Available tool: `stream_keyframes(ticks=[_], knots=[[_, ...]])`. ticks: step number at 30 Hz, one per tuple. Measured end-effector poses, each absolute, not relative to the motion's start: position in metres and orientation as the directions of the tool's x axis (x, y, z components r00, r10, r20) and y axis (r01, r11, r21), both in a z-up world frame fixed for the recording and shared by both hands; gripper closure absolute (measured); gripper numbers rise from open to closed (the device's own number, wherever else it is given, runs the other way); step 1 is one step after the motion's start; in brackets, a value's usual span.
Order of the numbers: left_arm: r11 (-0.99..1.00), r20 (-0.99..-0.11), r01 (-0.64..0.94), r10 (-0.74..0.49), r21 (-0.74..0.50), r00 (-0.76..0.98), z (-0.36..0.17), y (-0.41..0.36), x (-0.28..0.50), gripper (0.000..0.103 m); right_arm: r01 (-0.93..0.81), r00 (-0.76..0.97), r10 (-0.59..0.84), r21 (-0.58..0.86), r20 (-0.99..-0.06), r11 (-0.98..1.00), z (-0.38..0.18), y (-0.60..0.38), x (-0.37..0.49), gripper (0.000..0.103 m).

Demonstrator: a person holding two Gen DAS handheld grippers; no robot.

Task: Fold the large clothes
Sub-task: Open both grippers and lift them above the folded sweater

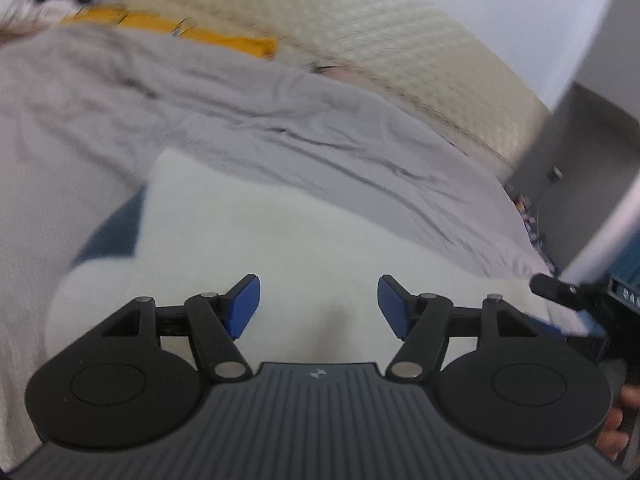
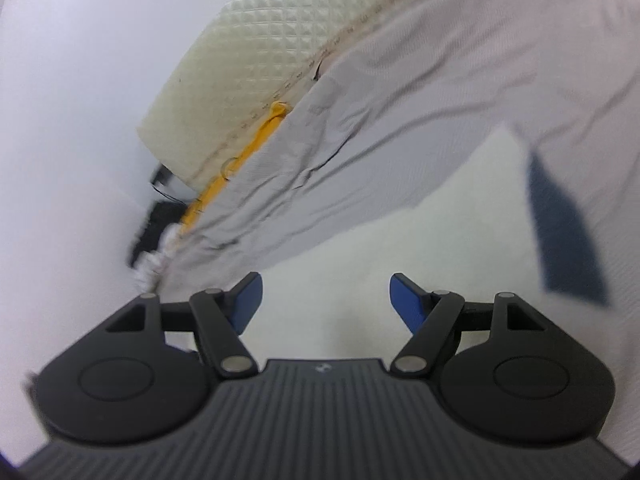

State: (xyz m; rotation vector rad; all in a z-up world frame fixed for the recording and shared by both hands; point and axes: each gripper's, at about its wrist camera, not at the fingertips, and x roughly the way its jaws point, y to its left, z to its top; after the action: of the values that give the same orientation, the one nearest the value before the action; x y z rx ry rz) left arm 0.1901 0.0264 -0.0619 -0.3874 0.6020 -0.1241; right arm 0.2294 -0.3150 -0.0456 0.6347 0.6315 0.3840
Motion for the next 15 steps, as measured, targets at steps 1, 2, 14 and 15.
stream_keyframes(ticks=[1,2,14,15], knots=[[0.93,-0.528,0.002,-0.21,-0.367,0.823,-0.06,0.022,0.19,0.032,-0.151,0.754,0.493,0.617,-0.434,0.772,-0.044,-0.312,0.228,0.029],[0.938,-0.527,0.002,-0.197,-0.347,0.827,-0.059,0.019,0.191,0.032,-0.154,0.757,0.48,0.593,-0.443,0.79,-0.044,-0.312,0.228,0.029],[0.969,-0.566,-0.064,-0.085,-0.239,0.82,-0.08,0.016,0.21,0.032,-0.116,0.761,0.353,0.421,-0.544,0.9,-0.071,-0.301,0.245,0.03],[0.972,-0.574,-0.067,-0.076,-0.224,0.815,-0.081,0.016,0.213,0.032,-0.118,0.76,0.352,0.417,-0.546,0.901,-0.073,-0.299,0.247,0.03]])
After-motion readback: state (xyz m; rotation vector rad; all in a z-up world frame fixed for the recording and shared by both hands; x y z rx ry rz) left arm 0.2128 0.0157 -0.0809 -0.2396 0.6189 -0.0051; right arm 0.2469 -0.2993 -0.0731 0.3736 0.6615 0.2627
